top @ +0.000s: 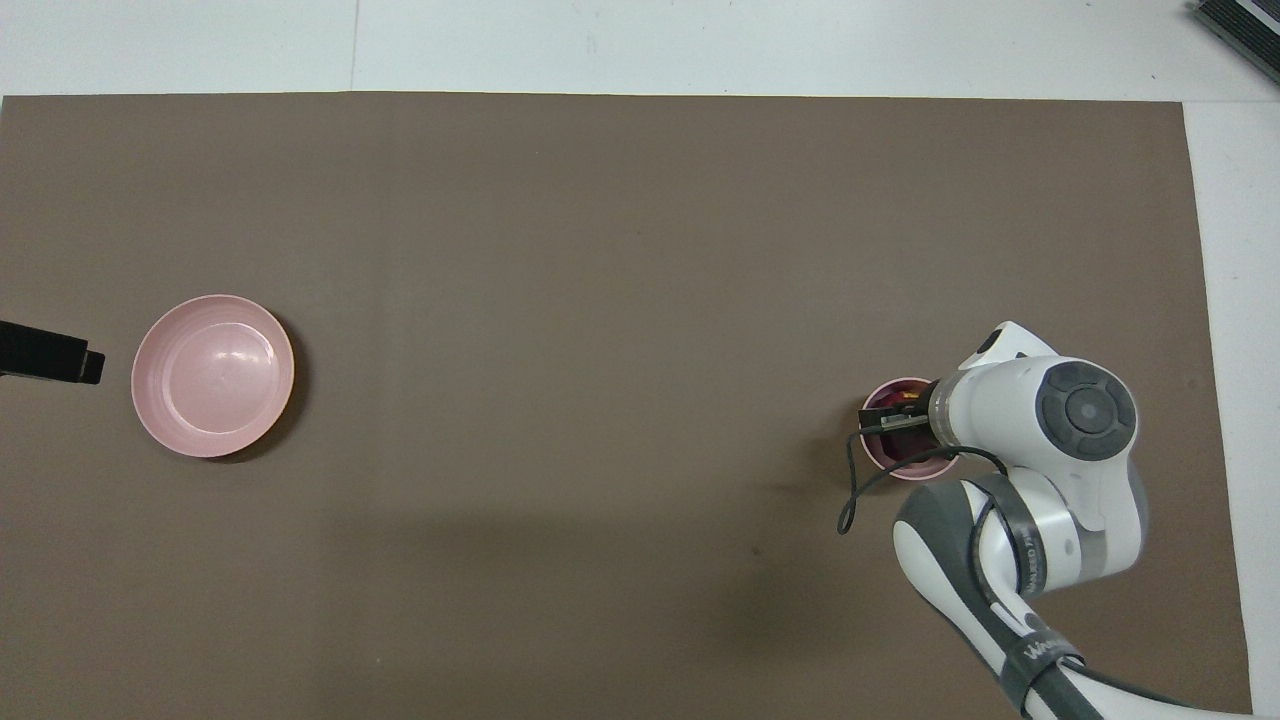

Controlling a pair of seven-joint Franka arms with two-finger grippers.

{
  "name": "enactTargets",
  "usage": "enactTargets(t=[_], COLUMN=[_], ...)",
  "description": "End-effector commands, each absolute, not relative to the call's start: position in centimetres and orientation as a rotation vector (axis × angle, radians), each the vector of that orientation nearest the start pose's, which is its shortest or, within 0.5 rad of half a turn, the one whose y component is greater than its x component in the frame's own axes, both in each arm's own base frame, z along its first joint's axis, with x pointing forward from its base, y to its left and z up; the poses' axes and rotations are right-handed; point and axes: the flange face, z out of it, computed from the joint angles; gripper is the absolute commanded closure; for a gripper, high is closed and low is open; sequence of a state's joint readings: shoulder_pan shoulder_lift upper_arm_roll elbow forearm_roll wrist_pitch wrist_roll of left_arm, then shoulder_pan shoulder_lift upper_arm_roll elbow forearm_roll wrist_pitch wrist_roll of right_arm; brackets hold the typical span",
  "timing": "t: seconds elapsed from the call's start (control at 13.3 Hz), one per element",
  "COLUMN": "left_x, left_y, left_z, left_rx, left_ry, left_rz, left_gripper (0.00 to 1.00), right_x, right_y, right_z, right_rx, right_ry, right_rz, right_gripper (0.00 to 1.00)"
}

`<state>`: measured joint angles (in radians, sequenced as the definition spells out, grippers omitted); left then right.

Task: Move apple from plate to bowl
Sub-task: 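Lower the apple into the bowl and open the right gripper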

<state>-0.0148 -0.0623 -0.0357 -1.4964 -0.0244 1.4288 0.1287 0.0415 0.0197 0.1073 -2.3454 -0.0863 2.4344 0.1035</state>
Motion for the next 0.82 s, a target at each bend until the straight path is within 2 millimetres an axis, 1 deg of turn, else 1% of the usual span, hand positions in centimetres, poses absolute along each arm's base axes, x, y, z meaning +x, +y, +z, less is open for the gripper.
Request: enactTargets(t=[0.0,0.07,0.22,0.3,0.38,0.45,0.67,0.75], left_x=[50.8,50.8,50.8,50.8,50.8,50.8,50.8,50.8], left_y=[-2.7,-2.6,-2.5,-2.6,-2.6,-2.6,-2.6,-2.6], left_z=[68.3,68.3,68.3,68.3,68.3,68.3,68.3,68.3], left_rx=[-3.128,-3.129,-3.129,-3.129,-3.129,-3.129,-3.129,-3.129], left_ry=[0.299,0.294,0.292,0.294,0.294,0.294,0.294,0.294], left_rz=[0.015,0.012,0.012,0.014,0.012,0.012,0.012,0.012], left_gripper=[0.0,0.0,0.0,0.0,0.0,0.0,0.0,0.0], right_x=[52.3,53.2,54.5,55.0,55.6,55.9,56.4,56.2], right_y=[7.0,7.0,7.0,6.7,5.8,5.1,3.2,2.7], right_z=[37.5,39.5,43.4,44.9,47.1,48.9,54.3,55.7], right_rx=[-3.199,-3.207,-3.212,-3.203,-3.181,-3.162,-3.127,-3.114], right_ry=[-0.159,-0.156,-0.208,-0.213,-0.182,-0.15,-0.058,-0.032], right_rz=[-0.103,-0.065,-0.024,-0.009,-0.005,0.003,0.005,0.03], right_gripper=[0.0,0.0,0.0,0.0,0.0,0.0,0.0,0.0])
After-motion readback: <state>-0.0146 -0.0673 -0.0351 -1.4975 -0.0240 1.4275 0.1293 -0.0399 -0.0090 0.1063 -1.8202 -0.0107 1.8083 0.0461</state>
